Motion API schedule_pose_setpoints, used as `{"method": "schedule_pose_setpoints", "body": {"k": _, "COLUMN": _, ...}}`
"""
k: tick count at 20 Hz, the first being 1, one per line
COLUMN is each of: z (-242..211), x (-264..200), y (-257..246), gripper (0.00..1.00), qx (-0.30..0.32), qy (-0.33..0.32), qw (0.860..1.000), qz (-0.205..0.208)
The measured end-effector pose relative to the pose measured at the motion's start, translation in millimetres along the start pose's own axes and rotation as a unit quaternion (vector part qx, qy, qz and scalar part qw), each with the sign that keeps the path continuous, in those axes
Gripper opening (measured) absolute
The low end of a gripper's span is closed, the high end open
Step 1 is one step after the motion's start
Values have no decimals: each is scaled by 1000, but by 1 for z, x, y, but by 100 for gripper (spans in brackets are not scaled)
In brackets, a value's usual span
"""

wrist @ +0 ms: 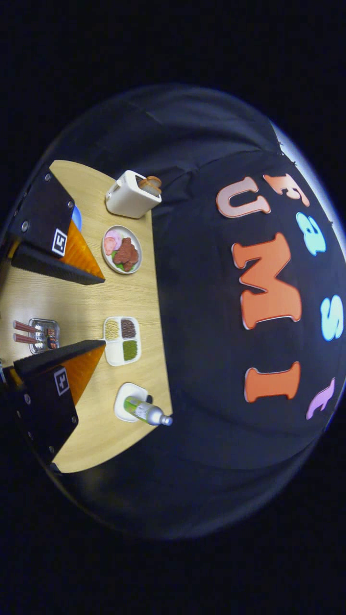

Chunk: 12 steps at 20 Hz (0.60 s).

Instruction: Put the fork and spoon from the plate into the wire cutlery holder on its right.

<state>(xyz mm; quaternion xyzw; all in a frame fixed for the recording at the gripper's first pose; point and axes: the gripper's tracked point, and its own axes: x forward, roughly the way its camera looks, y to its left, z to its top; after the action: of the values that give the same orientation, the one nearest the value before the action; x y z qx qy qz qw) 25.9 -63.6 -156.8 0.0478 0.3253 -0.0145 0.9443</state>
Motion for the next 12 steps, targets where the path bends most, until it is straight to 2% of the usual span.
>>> {"method": "schedule_pose_setpoints", "body": {"k": 4, "z": 52, "x": -28, "y": 16, "gripper": 78, "qx": -18, "qy": -95, "qw": 995, "qz": -1}}
{"method": "schedule_pose_setpoints", "body": {"k": 8, "z": 97, "x": -56, "y": 26, "gripper": 93, "qx": -44, "qy": -189, "qw": 981, "qz": -9}}
{"method": "schedule_pose_setpoints", "body": {"k": 12, "z": 131, "x": -83, "y": 33, "gripper": 96, "qx": -54, "qy": -257, "qw": 965, "qz": -16}}
